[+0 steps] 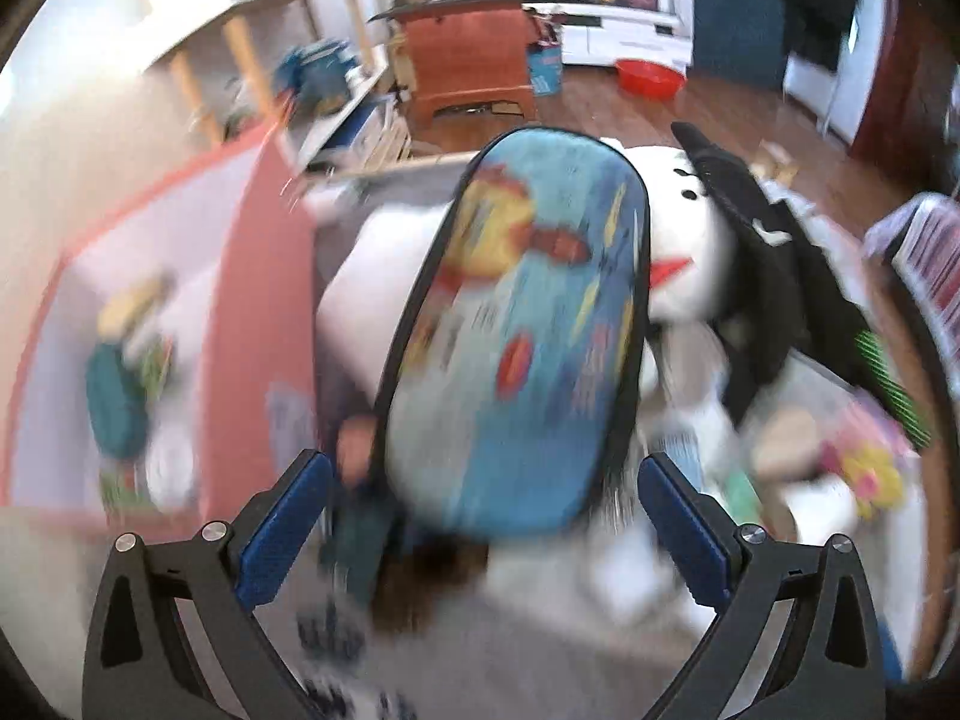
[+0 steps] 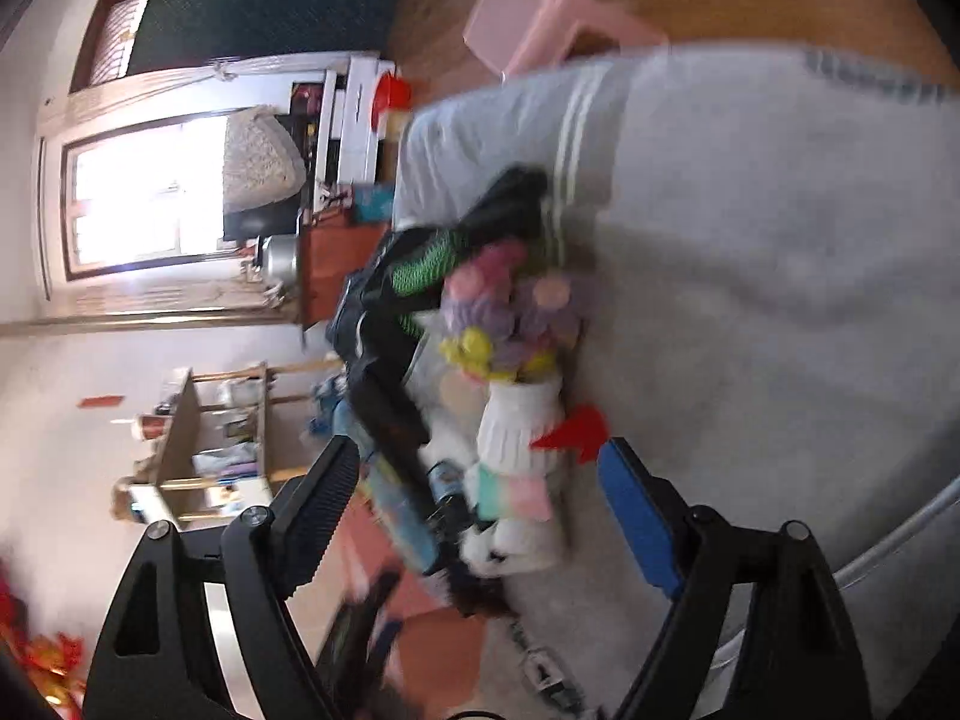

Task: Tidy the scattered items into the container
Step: 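Grasp the blue cartoon pencil case and lift it with the left gripper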

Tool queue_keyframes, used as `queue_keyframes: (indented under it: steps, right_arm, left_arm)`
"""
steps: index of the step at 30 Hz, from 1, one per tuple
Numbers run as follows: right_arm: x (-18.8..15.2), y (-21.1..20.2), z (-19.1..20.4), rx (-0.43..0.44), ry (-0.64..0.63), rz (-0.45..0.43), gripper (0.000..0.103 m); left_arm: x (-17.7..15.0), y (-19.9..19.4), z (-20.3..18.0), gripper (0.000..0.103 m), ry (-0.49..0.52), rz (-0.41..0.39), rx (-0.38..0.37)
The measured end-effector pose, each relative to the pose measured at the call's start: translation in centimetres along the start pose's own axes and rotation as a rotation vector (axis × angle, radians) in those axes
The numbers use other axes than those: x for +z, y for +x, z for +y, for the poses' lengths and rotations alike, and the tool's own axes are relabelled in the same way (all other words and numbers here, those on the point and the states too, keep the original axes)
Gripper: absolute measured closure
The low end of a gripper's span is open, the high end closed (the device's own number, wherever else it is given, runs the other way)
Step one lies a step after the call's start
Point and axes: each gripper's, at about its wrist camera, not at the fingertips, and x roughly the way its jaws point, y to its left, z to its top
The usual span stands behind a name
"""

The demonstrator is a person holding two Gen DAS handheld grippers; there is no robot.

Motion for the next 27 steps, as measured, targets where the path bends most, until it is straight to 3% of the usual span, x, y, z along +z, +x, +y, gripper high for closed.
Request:
queue_keyframes:
  steps: [5, 9, 12, 13, 17, 21, 25, 27]
  right_arm:
    - [0.2, 2.3, -4.2, 0.048, 0.238, 0.075, 0.019]
    - [0.6, 3.2, -3.8, 0.025, 0.205, 0.098, 0.017]
    - [0.2, 4.2, -3.6, 0.018, 0.192, 0.138, 0.017]
    - [0.1, 4.5, -3.7, 0.016, 0.195, 0.152, 0.017]
    - [-0.3, 5.0, -4.3, -0.004, 0.205, 0.174, 0.017]
    - [-0.1, 4.2, -4.4, -0.014, 0.201, 0.141, 0.017]
    - [-0.3, 3.6, -4.9, -0.025, 0.211, 0.122, 0.017]
    - [-0.4, 3.3, -5.2, -0.030, 0.222, 0.117, 0.017]
  left_arm:
    - [4.0, 5.2, -1.4, 0.000, 0.057, 0.052, 0.026]
    - [5.5, 6.8, -1.2, 0.000, 0.087, 0.065, -0.008]
    - [5.3, 6.4, 0.1, 0.013, 0.039, 0.095, -0.082]
    - [5.2, 5.9, 0.7, 0.018, 0.031, 0.102, -0.107]
    - [4.3, 2.9, 3.6, 0.020, -0.013, 0.137, -0.194]
    - [4.3, -2.6, 8.1, 0.020, -0.062, 0.082, -0.212]
    - [5.4, -9.5, 15.1, 0.019, -0.100, -0.039, -0.143]
    - [6.4, -12.5, 19.7, 0.016, -0.125, -0.092, -0.040]
